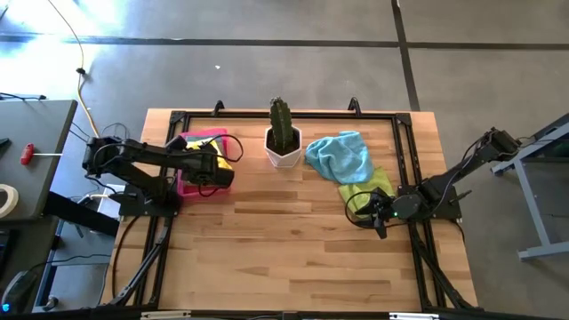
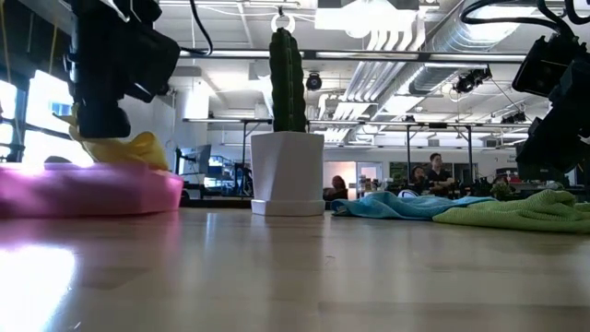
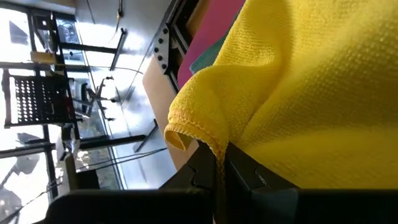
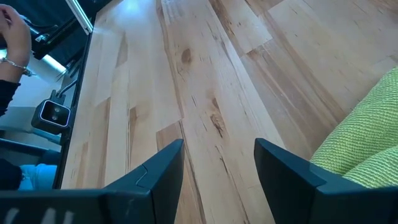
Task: Fold microfiber towels
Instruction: Put the yellow towel in the pink bin
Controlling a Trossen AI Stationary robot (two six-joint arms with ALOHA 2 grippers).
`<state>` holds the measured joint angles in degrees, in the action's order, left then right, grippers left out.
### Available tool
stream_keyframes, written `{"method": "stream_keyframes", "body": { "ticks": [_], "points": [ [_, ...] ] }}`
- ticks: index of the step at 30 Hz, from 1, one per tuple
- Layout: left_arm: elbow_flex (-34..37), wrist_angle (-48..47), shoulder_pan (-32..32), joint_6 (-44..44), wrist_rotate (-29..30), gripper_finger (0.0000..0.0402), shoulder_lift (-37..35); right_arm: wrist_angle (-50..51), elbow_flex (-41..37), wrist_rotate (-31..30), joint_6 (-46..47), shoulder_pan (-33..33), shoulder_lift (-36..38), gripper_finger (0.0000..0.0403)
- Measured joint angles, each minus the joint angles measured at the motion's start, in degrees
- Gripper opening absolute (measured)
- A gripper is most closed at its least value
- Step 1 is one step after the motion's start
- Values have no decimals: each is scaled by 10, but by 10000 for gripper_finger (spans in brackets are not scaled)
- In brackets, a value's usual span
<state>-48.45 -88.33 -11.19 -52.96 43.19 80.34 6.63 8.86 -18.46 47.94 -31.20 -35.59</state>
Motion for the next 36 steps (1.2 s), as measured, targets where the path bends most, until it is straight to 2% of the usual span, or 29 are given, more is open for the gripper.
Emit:
{"method": "stream_keyframes", "body": {
  "ticks": [8, 12, 21, 26, 32, 36],
  "points": [
    [10, 67, -25, 149, 11, 6, 0, 0, 0, 0, 0, 0, 0, 188],
    [23, 98, -40, 176, -5, 6, 0, 0, 0, 0, 0, 0, 0, 188],
    [28, 61, -46, 89, -41, 10, 0, 0, 0, 0, 0, 0, 0, 188],
    [28, 44, -46, 28, -78, 58, 0, 0, 0, 0, 0, 0, 0, 188],
    [14, 36, -35, 22, -80, 127, 0, 0, 0, 0, 0, 0, 0, 188],
    [-28, -10, -14, -5, -67, 151, -10, 0, 0, 0, 0, 0, 0, 188]
  ]
}}
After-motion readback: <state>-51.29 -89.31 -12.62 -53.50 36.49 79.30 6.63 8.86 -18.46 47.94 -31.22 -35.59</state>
